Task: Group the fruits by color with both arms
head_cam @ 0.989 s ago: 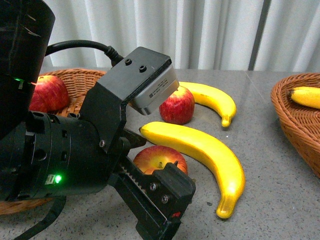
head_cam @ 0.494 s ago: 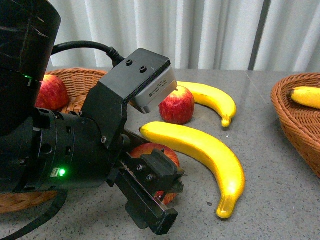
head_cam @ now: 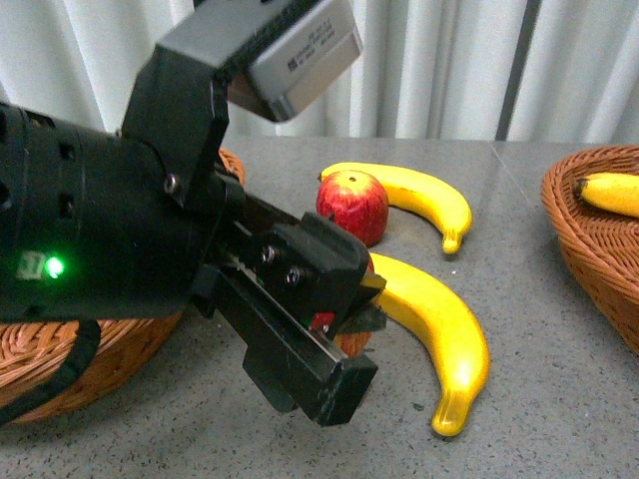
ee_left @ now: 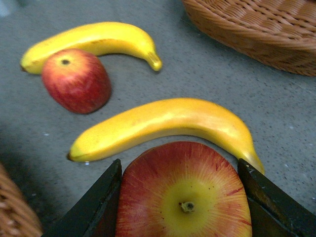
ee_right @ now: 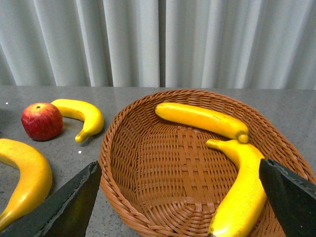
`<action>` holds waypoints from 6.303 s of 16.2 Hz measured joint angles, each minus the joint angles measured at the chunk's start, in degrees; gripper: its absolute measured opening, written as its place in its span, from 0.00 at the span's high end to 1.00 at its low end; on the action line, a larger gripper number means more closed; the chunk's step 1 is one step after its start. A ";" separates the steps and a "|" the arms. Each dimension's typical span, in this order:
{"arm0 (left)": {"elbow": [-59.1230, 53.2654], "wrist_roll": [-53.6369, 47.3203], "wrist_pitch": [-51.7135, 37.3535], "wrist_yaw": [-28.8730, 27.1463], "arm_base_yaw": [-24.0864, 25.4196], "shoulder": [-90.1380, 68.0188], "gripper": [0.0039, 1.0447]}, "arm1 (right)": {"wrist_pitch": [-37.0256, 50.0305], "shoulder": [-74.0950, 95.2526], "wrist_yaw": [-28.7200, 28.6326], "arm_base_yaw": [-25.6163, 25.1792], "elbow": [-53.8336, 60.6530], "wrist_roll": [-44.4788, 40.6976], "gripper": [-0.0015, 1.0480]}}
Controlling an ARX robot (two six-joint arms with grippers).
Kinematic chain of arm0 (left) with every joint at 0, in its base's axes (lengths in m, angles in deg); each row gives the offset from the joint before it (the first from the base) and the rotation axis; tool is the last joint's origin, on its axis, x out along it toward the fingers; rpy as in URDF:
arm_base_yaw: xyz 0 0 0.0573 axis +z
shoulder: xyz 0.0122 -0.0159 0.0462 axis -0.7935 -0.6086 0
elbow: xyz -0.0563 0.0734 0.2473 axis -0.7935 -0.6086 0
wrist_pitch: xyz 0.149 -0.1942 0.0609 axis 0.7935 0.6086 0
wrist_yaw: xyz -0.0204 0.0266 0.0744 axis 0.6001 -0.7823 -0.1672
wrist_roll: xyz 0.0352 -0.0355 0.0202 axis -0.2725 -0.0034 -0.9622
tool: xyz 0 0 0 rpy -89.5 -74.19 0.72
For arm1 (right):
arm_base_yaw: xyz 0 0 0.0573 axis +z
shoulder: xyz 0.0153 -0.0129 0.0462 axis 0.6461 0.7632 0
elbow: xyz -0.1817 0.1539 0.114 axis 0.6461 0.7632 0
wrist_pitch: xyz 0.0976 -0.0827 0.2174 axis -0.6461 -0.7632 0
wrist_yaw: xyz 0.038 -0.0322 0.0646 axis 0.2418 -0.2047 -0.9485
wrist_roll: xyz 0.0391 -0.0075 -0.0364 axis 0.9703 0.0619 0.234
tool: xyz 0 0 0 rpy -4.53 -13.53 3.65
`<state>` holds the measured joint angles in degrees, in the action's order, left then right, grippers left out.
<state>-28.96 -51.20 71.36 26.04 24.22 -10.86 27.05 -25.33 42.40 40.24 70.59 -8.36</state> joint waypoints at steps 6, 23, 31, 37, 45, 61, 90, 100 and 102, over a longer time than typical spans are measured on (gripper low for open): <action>-0.04 6.64 0.15 -18.05 14.99 9.11 0.42 | 0.00 0.00 0.00 0.00 0.00 0.02 0.06; 22.01 10.25 2.19 -14.01 14.58 -12.66 0.06 | 0.00 0.00 0.00 0.00 0.00 0.02 0.06; 34.38 -3.19 8.39 -3.13 6.54 -29.66 0.06 | 0.00 0.00 0.00 0.00 0.00 0.02 0.06; 39.54 -5.16 6.62 1.03 5.70 -36.24 0.06 | 0.00 0.00 0.00 0.00 0.00 0.02 0.06; 44.54 -5.64 6.95 2.62 6.32 -43.87 0.06 | 0.00 0.00 0.00 0.00 0.00 0.00 0.06; 24.09 15.17 1.62 -22.14 14.16 -17.77 0.35 | 0.00 0.00 0.00 0.00 0.00 0.00 0.06; -30.58 14.73 -12.31 -16.81 24.79 49.11 0.99 | 0.00 0.00 0.00 0.00 0.00 0.02 0.06; -36.72 14.67 -8.59 -13.44 28.20 58.64 0.99 | 0.00 0.00 0.00 0.00 0.00 0.02 0.06; -37.68 14.67 -7.04 -13.46 28.17 61.18 0.99 | 0.02 0.00 0.00 0.00 0.00 0.02 0.06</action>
<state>-66.64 -36.54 64.33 12.58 52.39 50.32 27.07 -25.33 42.40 40.24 70.59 -8.34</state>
